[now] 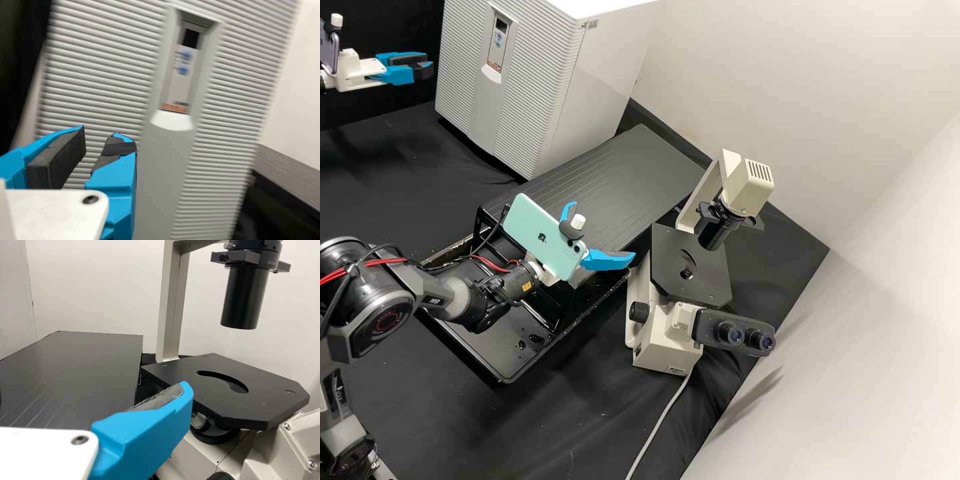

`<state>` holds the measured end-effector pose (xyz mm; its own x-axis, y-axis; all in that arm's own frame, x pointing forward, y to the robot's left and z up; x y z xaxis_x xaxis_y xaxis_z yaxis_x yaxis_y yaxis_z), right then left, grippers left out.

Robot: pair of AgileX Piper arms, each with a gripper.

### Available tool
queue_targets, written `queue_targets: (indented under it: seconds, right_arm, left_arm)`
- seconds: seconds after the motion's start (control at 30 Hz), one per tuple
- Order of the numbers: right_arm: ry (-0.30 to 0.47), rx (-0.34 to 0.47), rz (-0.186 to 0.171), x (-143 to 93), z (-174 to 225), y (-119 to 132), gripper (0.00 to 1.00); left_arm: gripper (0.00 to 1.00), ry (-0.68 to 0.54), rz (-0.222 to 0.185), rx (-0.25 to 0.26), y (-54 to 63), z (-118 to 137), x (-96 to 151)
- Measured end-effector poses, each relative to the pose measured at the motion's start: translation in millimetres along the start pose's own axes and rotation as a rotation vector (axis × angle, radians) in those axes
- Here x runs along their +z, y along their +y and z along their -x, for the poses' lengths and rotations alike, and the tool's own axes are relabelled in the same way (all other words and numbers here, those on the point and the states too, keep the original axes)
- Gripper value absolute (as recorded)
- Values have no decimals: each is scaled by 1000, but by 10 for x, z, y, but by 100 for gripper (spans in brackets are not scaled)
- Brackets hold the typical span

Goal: Open the incubator door

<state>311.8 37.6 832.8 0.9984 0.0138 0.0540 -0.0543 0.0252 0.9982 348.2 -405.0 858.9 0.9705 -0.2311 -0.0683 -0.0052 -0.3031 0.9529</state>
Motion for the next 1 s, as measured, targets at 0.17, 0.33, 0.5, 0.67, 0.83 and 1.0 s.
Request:
queue_targets:
  seconds: [0.17, 0.33, 0.5, 0.67, 0.83, 1.0]
  right_arm:
    - [0, 0, 0, 0, 0, 0, 100]
    - [0, 0, 0, 0, 0, 0, 100]
    - [0, 0, 0, 0, 0, 0, 100]
    - [0, 0, 0, 0, 0, 0, 100]
    - [0, 0, 0, 0, 0, 0, 100]
    - [0, 0, 0, 0, 0, 0, 100]
  left_arm:
    - [0, 158, 31, 39, 57, 101, -208]
    - [0, 271, 8, 50, 104, 170, -360]
    - [0, 362, -4, 48, 120, 204, -465]
    - [0, 400, 4, 44, 154, 177, -504]
    - [0, 390, -22, 58, 198, 101, -511]
    - [0, 384, -24, 55, 226, 27, -485]
